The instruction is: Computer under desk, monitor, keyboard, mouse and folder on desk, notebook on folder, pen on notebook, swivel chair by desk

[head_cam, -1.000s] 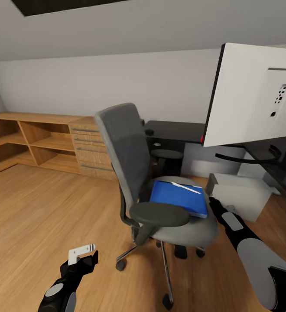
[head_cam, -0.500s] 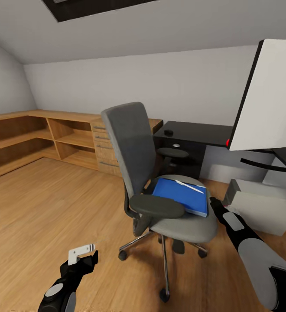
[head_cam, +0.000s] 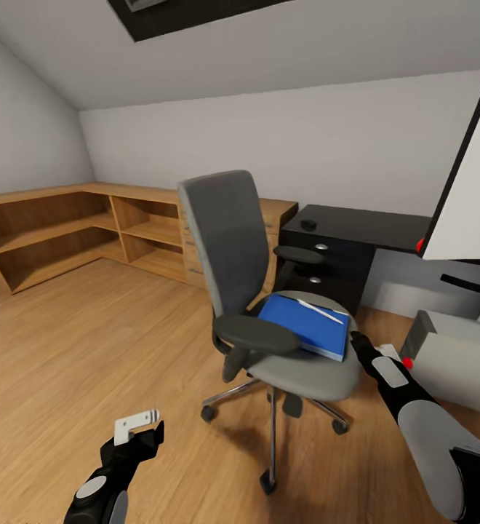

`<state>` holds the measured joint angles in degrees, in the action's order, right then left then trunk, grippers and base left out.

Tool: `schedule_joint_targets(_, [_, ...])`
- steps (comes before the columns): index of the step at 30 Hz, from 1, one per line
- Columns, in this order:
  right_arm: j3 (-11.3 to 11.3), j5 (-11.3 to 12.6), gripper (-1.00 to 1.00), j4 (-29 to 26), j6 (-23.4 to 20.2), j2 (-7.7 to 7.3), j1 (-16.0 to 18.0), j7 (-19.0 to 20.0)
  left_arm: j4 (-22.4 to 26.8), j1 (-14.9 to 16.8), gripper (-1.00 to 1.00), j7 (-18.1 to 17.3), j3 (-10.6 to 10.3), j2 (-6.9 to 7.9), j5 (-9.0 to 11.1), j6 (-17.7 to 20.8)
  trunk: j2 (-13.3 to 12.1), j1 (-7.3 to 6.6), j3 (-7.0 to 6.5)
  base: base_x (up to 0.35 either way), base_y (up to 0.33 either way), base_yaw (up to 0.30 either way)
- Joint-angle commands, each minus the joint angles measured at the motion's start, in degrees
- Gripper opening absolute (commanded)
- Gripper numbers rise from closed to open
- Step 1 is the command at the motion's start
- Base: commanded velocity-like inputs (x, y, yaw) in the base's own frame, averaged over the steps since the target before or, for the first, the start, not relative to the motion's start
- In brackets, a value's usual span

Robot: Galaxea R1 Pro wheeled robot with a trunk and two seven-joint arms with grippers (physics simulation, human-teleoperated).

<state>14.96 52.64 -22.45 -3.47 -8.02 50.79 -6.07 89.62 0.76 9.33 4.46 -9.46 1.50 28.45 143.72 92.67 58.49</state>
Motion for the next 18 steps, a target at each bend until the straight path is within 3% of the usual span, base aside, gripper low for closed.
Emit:
schedule_joint_targets(1, [0.2, 0.4, 1.00, -0.1, -0.3, 0.02, 0.0, -0.3, 0.0, 0.0, 1.00, 0.2, 0.0, -0.03, 0.2, 0.3, 0.0, -0.01, 0.06, 0.000, 0.000, 0.011])
schedule_joint_targets(18, [0.1, 0.2, 1.00, -0.1, -0.2, 0.01, 0.0, -0.3, 0.0, 0.0, 1.00, 0.3, 0.3, -0.03, 0.2, 0.3, 0.0, -0.01, 0.06, -0.104, -0.069, 0.001])
